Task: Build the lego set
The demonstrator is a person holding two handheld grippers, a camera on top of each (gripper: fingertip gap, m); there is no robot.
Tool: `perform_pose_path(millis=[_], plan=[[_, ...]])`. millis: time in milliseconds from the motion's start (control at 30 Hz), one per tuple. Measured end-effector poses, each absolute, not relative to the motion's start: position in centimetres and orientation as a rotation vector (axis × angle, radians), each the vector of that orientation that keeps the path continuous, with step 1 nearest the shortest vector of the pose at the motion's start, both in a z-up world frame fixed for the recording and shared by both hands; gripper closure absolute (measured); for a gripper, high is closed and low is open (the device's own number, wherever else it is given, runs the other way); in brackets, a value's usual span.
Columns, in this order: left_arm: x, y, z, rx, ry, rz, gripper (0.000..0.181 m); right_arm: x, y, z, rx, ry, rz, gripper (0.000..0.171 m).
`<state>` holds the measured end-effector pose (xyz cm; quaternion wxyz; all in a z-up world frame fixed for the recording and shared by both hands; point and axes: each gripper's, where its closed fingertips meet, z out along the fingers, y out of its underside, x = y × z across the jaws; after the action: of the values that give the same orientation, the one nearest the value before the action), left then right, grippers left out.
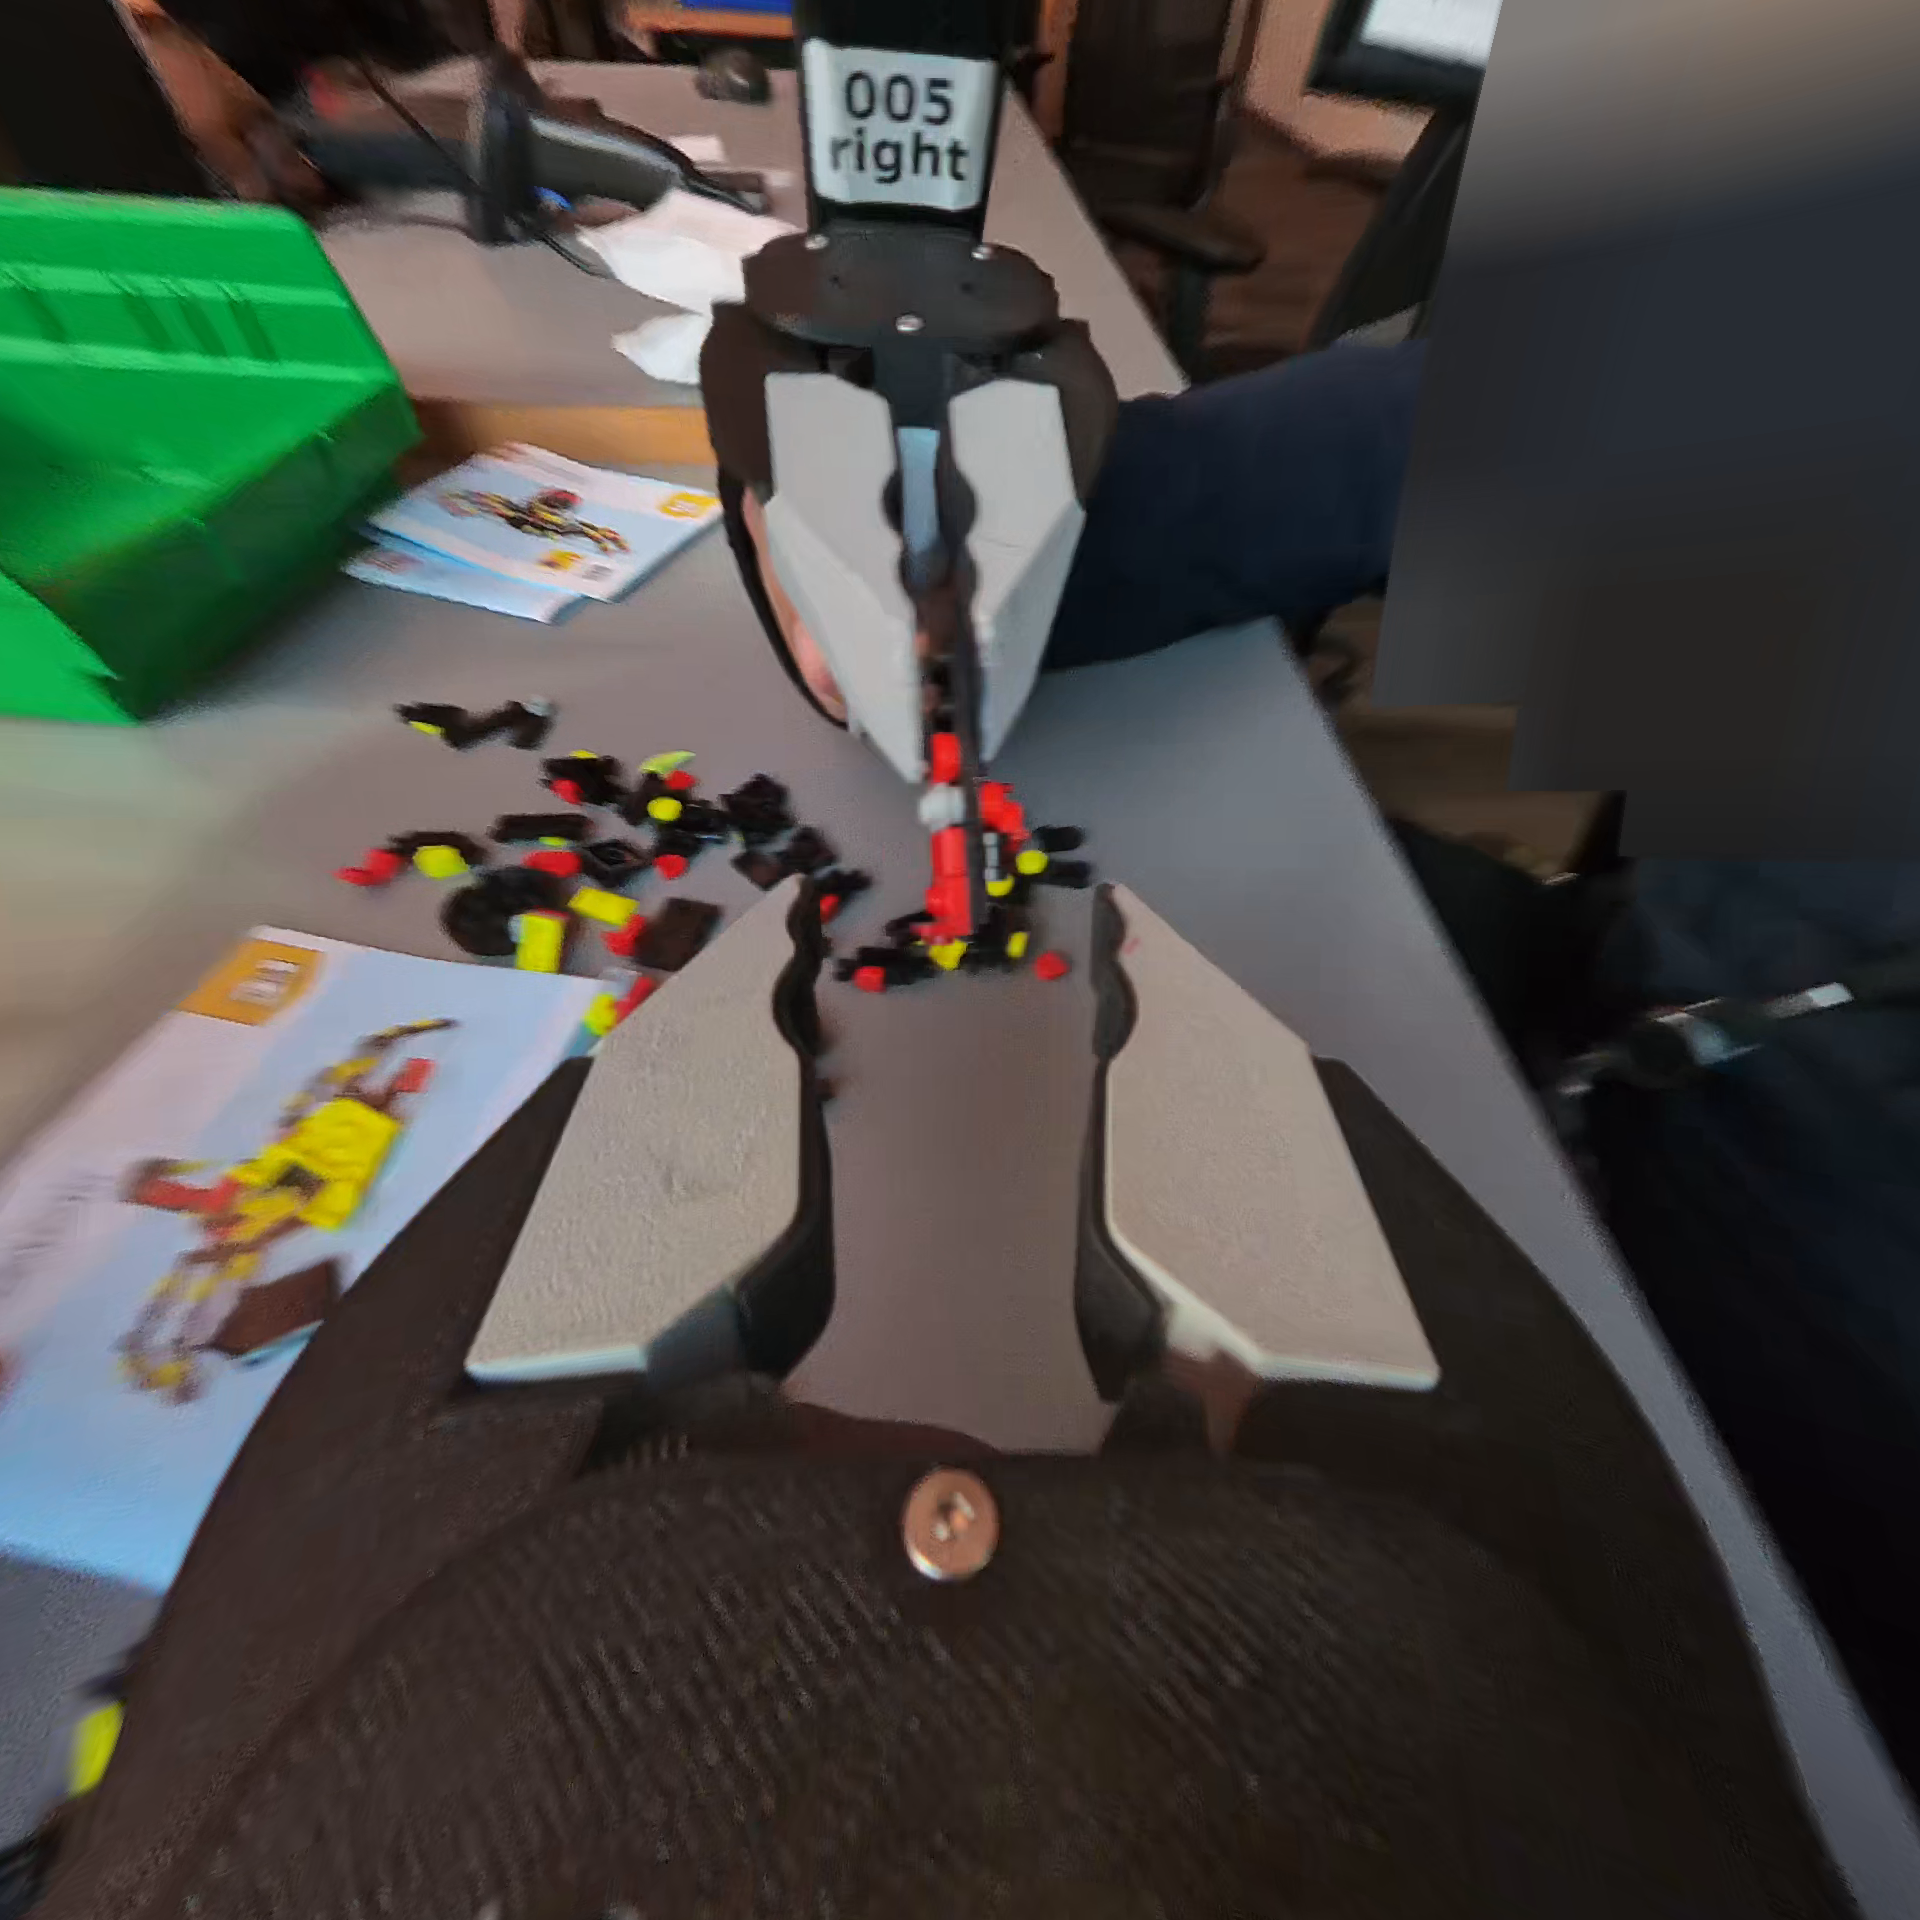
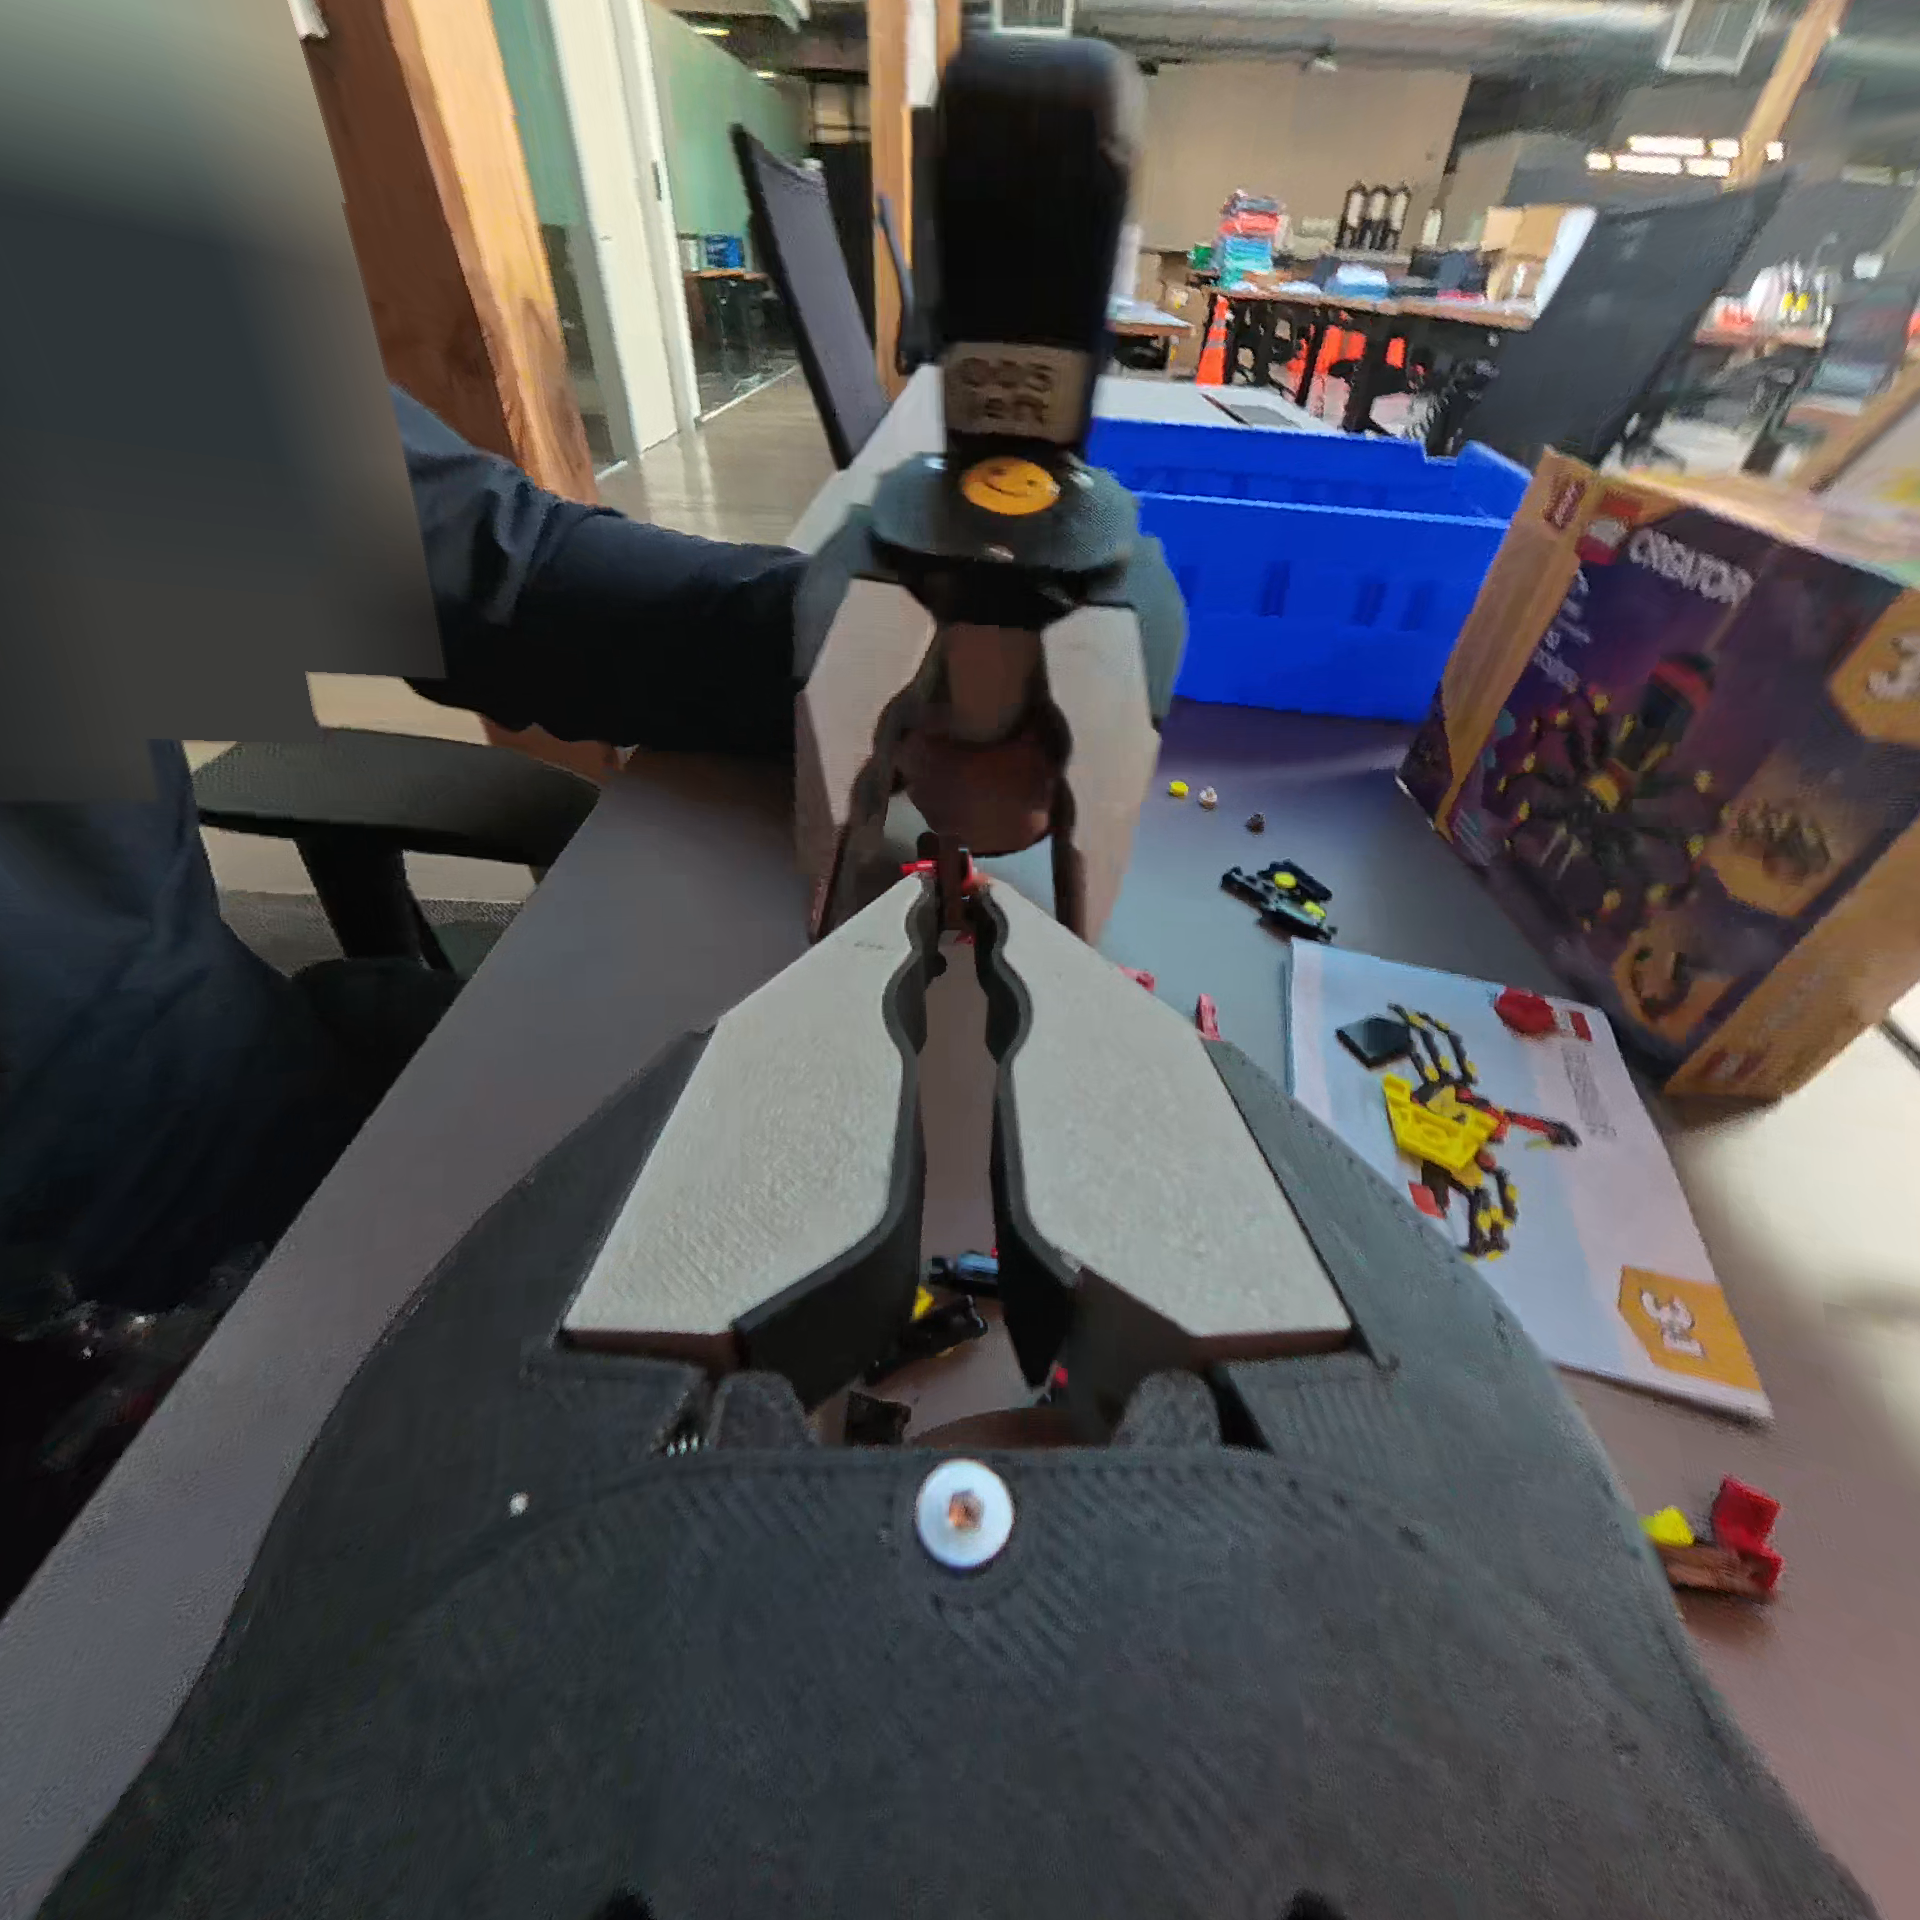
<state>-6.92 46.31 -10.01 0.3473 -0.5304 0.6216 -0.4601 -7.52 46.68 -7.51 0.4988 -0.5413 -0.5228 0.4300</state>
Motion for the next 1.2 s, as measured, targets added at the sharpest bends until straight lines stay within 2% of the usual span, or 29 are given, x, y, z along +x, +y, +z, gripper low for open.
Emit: perform_pose_path(millis=[67,133,167,367,567,667,900,1200], plan=[[-6.9,45.3,-9.8,-1.422,1.603,-1.395,0.135,-7.8,45.7,-7.3,-1.211,-1.318,0.974,0.168],[-6.9,44.3,-9.4,-1.392,1.62,-1.524,0.162,-8.1,45.4,-7.4,-1.164,-1.346,0.892,0.169],[-6.9,44.3,-9.1,-1.371,1.608,-1.526,0.164,-8.1,45.5,-7.4,-1.165,-1.346,0.863,0.168],[-6.0,49.3,-9.2,-1.363,1.451,-0.998,0.167,-6.7,50.3,-8.2,-1.468,-1.13,0.801,0.156],[-5.8,51.4,-9.1,-1.244,1.41,-0.608,0.167,-7.0,50.6,-8.9,-1.605,-1.036,1.008,0.146],[-5.5,51.4,-9.3,-1.206,1.409,-0.54,0.167,-7.1,50.8,-8.9,-1.634,-0.967,1.098,0.157],[-5.2,51.8,-8.6,-1.104,1.357,-0.376,0.167,-7.0,51.4,-7.5,-1.654,-0.725,1.438,0.156],[-5.1,52.8,-8.2,-1.185,1.27,-0.36,0.167,-6.5,52.1,-7.5,-1.646,-0.721,1.36,0.158]])
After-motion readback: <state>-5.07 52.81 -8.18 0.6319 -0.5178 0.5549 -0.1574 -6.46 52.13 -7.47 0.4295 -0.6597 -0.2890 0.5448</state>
